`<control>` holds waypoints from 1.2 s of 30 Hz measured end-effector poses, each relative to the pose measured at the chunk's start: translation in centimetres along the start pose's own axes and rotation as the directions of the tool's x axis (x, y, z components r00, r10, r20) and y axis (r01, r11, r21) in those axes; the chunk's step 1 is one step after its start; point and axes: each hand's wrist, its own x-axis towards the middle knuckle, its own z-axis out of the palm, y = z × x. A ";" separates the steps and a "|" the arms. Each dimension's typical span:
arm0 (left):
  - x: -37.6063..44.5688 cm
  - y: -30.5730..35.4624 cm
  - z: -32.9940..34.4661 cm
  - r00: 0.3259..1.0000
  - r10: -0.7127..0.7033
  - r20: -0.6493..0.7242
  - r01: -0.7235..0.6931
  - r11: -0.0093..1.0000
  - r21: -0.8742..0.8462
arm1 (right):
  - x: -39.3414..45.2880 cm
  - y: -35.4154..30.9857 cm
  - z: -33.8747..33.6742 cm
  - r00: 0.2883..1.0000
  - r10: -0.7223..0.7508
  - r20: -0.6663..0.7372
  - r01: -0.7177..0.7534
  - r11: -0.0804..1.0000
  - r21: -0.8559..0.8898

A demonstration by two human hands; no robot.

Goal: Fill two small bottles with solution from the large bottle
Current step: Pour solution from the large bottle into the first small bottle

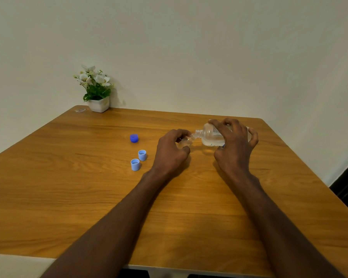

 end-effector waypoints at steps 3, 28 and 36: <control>0.0 0.0 0.0 1.000 -0.001 -0.002 0.001 1.000 -0.001 | 0.0 0.0 0.1 1.000 -0.001 -0.003 0.001 1.000 0.001; 0.1 -0.4 0.0 1.000 0.013 -0.007 -0.013 1.000 0.001 | -0.1 -0.1 0.2 1.000 -0.003 -0.001 0.003 1.000 -0.005; 0.0 -0.3 -0.1 1.000 0.008 -0.008 -0.008 1.000 0.002 | -0.1 -0.2 0.3 1.000 -0.007 -0.010 0.007 1.000 -0.009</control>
